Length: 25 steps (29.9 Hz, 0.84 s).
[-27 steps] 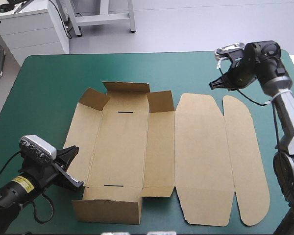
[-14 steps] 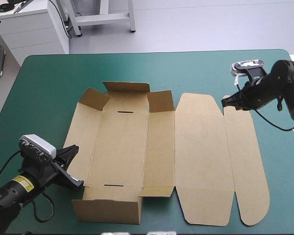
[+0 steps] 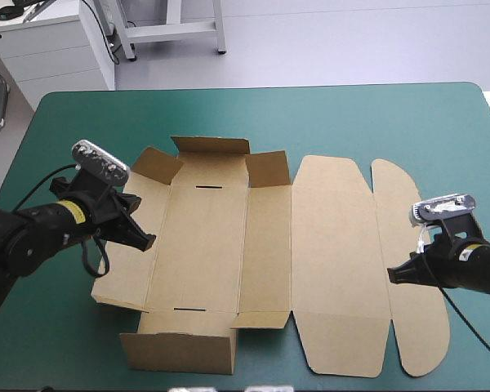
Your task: Fold the box
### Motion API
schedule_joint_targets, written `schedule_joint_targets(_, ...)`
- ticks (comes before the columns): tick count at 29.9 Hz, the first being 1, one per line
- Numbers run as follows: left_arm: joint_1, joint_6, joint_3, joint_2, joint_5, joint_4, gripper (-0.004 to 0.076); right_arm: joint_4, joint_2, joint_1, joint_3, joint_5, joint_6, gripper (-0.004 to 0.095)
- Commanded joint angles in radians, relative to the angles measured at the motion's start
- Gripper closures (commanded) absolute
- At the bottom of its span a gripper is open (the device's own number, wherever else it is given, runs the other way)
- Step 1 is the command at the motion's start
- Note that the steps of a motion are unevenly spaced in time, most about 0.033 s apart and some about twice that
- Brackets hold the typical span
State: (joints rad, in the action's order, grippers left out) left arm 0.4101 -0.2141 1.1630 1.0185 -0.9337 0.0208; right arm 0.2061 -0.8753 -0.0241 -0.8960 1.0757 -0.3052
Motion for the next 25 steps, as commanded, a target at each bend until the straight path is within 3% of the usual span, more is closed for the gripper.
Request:
schedule_joint_targets(1, 0.0, 0.018, 0.127, 0.096, -0.082, -0.046, 0.0726, 0.017, 0.074, 0.007, 0.007, -0.045, -0.006, 0.0927)
schedule_joint_targets(8, -0.064, 0.007, 0.262, 0.257, -0.181, -0.031, 0.0706, 0.009, 0.156, 0.007, 0.046, -0.035, -0.006, 0.0927)
schedule_joint_targets(16, -0.494, -0.309, 0.314, 0.36, -0.361, 0.594, 0.0706, 0.0, 0.163, 0.007, 0.066, -0.035, -0.006, 0.0927)
schedule_joint_targets(25, -0.827, -0.307, 0.314, 0.388, -0.359, 0.721, 0.0706, 0.005, 0.163, 0.007, 0.097, -0.072, -0.006, 0.0927)
